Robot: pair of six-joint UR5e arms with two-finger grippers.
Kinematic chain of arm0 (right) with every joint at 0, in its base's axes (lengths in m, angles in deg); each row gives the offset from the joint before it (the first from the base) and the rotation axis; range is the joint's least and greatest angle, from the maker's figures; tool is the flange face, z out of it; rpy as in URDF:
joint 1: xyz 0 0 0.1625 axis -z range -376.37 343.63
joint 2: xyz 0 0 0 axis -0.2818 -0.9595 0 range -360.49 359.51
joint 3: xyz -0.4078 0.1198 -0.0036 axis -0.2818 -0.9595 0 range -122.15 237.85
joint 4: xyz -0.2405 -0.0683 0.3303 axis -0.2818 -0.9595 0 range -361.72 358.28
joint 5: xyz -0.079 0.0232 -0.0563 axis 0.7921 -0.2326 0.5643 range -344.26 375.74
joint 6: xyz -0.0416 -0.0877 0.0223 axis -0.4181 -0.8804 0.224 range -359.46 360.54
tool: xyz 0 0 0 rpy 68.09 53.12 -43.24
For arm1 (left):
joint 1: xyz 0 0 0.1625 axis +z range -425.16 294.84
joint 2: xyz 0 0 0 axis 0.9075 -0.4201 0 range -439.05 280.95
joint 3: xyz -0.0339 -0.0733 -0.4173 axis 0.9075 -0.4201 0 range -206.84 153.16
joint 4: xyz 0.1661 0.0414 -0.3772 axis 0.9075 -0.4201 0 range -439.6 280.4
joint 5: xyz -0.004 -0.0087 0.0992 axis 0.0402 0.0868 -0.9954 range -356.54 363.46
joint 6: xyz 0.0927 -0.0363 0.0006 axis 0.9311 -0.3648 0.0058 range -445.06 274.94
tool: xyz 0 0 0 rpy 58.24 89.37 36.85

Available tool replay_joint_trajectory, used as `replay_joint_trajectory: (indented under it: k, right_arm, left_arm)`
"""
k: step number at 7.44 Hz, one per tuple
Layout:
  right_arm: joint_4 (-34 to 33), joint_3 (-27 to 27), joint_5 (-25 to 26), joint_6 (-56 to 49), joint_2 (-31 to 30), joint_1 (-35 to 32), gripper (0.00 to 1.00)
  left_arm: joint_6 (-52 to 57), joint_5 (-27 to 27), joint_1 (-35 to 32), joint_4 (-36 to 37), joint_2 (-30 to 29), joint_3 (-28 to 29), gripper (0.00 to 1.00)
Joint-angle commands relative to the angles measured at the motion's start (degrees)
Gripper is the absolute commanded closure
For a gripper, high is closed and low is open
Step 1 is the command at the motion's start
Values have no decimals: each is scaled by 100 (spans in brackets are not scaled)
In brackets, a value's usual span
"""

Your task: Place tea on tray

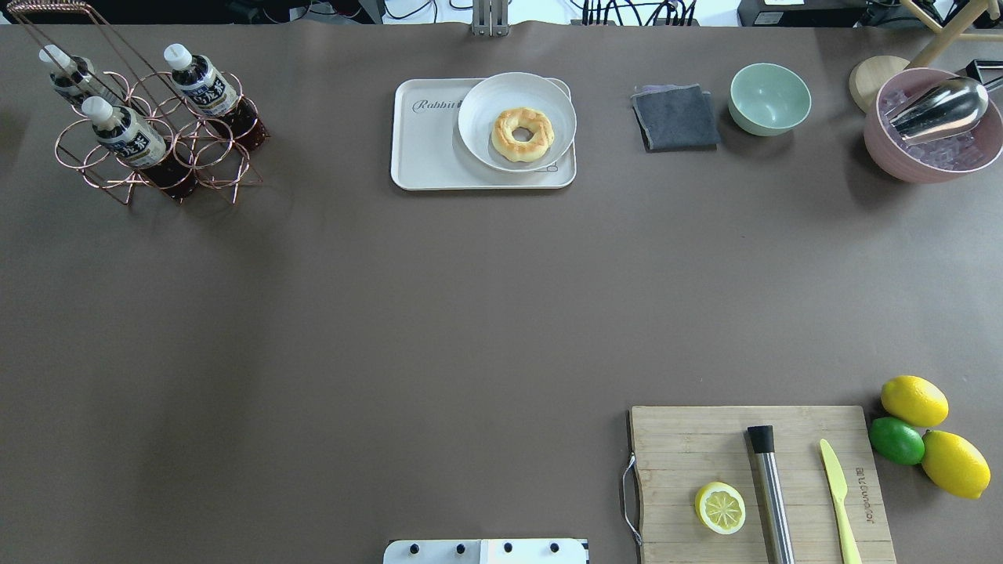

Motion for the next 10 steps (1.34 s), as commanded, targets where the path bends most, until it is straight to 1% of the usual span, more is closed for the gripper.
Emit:
replay_joint_trajectory:
  k: [1,2,3,4,6,7,8,9,10]
  right_arm:
    - [396,104,-105,22,157,200,0]
    - [405,130,-139,22,245,280,0]
    - [422,139,-148,-30,202,298,0]
    - [614,130,-140,-22,193,359,0]
    - [748,95,-140,5,193,491,0]
    - [748,104,-131,-4,184,501,0]
    - [756,104,-122,-30,184,501,0]
    - [756,104,-113,-31,184,509,0]
    - [756,104,-122,-31,184,518,0]
  left_arm:
    - [-458,-34,71,-336,-546,-45,0]
    - [-1087,-138,80,-676,-609,-150,0]
    - [-1833,-427,228,-1332,-653,-178,0]
    - [-2615,-943,587,-2026,-645,-178,0]
    - [-3760,-2504,1683,-2829,-680,-178,0]
    - [-3939,-3035,2011,-3016,-688,-143,1]
    - [-4124,-3405,2171,-3096,-741,-151,1]
    - [-4439,-4001,2485,-3236,-837,-99,1]
    - [-4538,-4450,2724,-3246,-855,-107,1]
